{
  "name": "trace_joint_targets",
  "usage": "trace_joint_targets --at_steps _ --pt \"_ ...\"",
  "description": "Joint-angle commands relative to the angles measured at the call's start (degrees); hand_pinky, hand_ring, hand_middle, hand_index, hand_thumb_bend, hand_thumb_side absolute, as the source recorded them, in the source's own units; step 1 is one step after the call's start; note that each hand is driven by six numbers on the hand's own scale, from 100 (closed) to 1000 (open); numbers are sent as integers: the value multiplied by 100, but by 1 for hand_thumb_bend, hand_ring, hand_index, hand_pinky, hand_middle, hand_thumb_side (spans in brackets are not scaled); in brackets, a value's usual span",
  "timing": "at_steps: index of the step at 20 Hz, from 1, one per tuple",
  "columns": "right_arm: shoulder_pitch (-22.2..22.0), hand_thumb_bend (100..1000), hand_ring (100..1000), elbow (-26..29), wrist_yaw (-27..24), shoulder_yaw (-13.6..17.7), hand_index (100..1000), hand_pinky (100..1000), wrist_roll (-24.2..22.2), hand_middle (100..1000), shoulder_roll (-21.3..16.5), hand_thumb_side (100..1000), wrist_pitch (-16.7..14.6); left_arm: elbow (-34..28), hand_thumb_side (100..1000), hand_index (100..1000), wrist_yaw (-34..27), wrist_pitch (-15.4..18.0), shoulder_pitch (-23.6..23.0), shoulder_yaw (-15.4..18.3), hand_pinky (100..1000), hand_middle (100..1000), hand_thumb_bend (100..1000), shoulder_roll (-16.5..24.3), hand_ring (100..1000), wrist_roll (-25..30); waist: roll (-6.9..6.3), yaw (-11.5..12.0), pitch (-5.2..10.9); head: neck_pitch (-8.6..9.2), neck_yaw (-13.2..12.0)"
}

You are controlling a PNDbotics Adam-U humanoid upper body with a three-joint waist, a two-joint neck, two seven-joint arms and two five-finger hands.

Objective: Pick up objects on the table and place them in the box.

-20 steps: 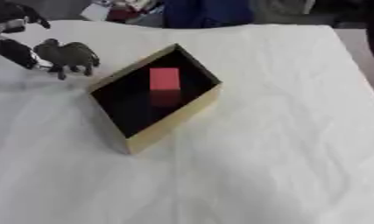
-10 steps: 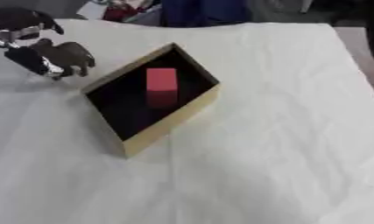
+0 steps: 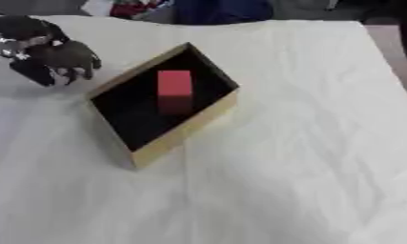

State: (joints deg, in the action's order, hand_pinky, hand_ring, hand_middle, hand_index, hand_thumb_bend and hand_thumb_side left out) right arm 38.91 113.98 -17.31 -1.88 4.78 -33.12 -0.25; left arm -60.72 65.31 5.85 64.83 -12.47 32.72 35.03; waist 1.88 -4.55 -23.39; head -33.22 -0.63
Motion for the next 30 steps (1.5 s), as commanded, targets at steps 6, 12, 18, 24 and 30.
trace_joint_targets --at_steps 6,12,18,24,30 --pt "102 100 855 61 -3 15 935 936 -45 677 -95 1000 14 0 437 715 181 -229 105 56 635 597 100 20 777 -633 9 -24 100 11 -27" --pt "71 100 856 61 -11 14 936 937 -54 676 -80 1000 36 -8 392 644 91 -411 103 31 489 534 100 12 677 -1029 -2 -18 141 -25 -3" --pt "46 100 856 61 -31 17 937 937 -52 676 -62 1000 51 -62 450 610 12 -596 130 44 422 503 100 6 627 -1269 -14 -9 194 -73 14" --pt "-12 100 857 61 -58 16 936 937 -45 676 -33 1000 70 -393 434 497 -55 -728 215 -21 317 393 100 -7 521 -1436 -34 31 340 -186 54" --pt "-62 100 857 61 -91 19 934 936 -22 676 14 1000 81 -869 436 474 -243 -829 251 -226 290 370 100 -32 494 -1357 -62 55 502 -300 88"
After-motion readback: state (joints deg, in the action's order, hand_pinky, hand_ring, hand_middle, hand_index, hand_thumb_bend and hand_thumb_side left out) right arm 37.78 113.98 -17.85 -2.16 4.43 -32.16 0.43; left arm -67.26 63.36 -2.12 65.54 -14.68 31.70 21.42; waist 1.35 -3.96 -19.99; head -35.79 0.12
